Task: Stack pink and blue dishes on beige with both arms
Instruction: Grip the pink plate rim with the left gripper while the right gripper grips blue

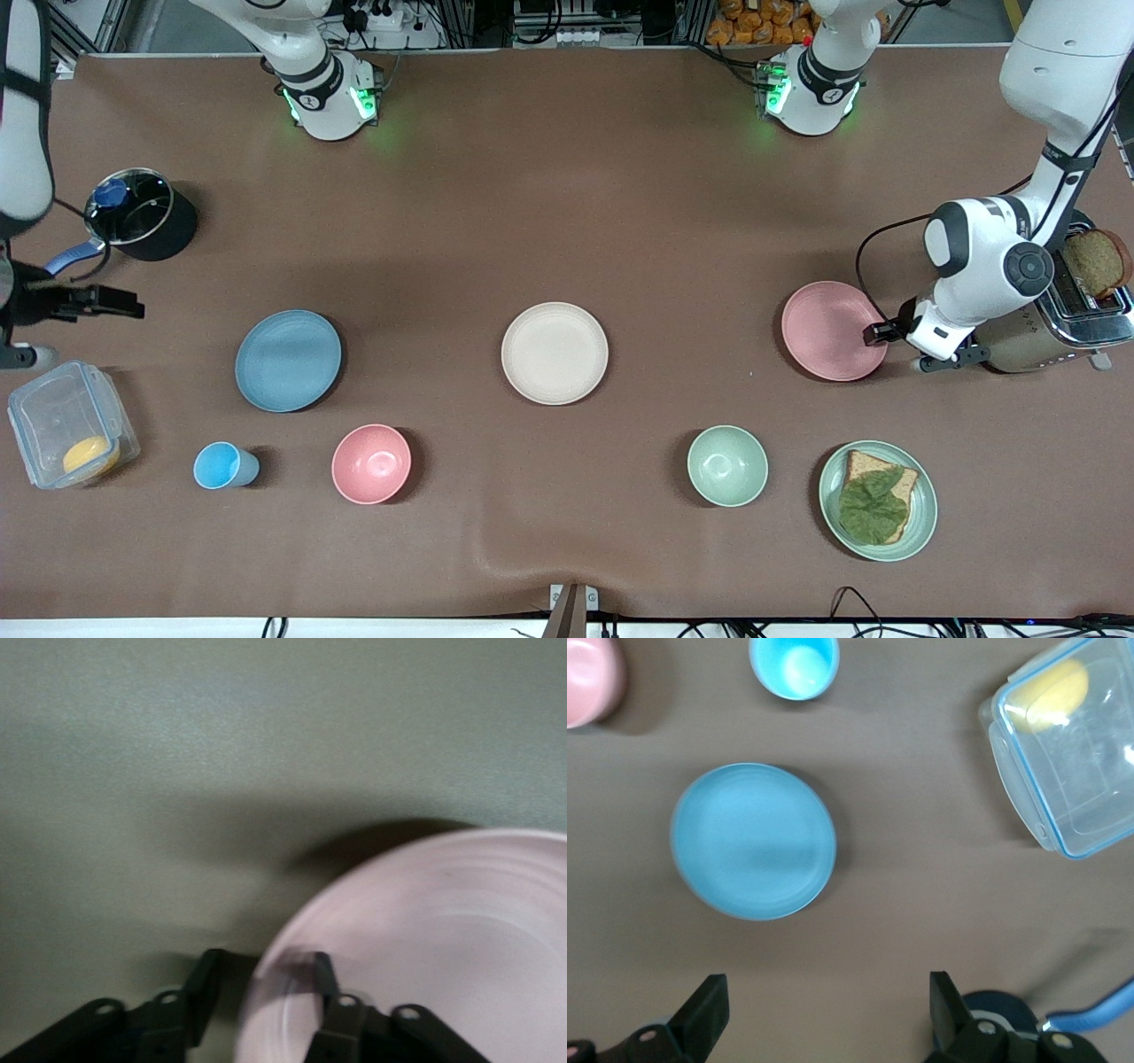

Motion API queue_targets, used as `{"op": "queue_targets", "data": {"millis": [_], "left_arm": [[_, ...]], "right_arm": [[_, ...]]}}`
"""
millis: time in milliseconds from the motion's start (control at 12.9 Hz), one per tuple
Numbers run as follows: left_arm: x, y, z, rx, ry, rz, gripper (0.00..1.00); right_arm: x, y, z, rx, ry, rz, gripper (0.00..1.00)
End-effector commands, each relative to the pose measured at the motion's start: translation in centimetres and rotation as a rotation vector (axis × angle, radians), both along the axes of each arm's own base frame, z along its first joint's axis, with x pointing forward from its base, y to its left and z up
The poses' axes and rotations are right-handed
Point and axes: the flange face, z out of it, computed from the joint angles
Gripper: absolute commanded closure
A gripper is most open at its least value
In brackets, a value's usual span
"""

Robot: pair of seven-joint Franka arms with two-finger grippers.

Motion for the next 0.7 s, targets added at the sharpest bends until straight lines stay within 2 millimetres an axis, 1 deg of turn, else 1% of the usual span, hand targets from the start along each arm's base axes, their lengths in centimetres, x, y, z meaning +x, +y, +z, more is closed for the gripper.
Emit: {"op": "queue_targets", "data": {"millis": [0, 77, 232, 309, 387, 464, 541, 619], "left_arm": [[0.1, -0.3, 0.0, -0.005, -0.009, -0.013, 1.00], [0.2, -0.3, 0.3, -0.003, -0.015, -0.014, 1.00], [0.6, -0.6, 1.6, 0.000, -0.032, -0.027, 1.00], [0.8, -0.7, 2.3, 0.003, -0.044, -0.029, 1.00], [1.1, -0.9, 3.3, 0.006, -0.053, -0.028, 1.00], [1.3, -2.0, 4.2, 0.003, -0.048, -0.041, 1.00], [1.9, -3.1, 5.4, -0.002, -0.040, -0.057, 1.00], [2.5, -4.2, 6.7, -0.007, -0.018, -0.072, 1.00]], "right_arm": [[1.5, 0.7, -5.8, 0.048, 0.041, -0.011, 0.00], [1.7, 0.8, -8.2, 0.103, 0.049, -0.039, 0.00], [2.3, 0.7, -13.2, 0.117, 0.082, -0.061, 0.00], [2.3, 0.8, -15.6, 0.118, 0.107, -0.076, 0.00], [2.0, 0.8, -18.4, 0.126, 0.132, -0.100, 0.00], [1.6, 0.9, -20.9, 0.139, 0.122, -0.119, 0.00], [0.9, 1.0, -22.8, 0.131, 0.094, -0.124, 0.00], [0.4, 1.5, -24.0, 0.122, 0.071, -0.122, 0.00]]}}
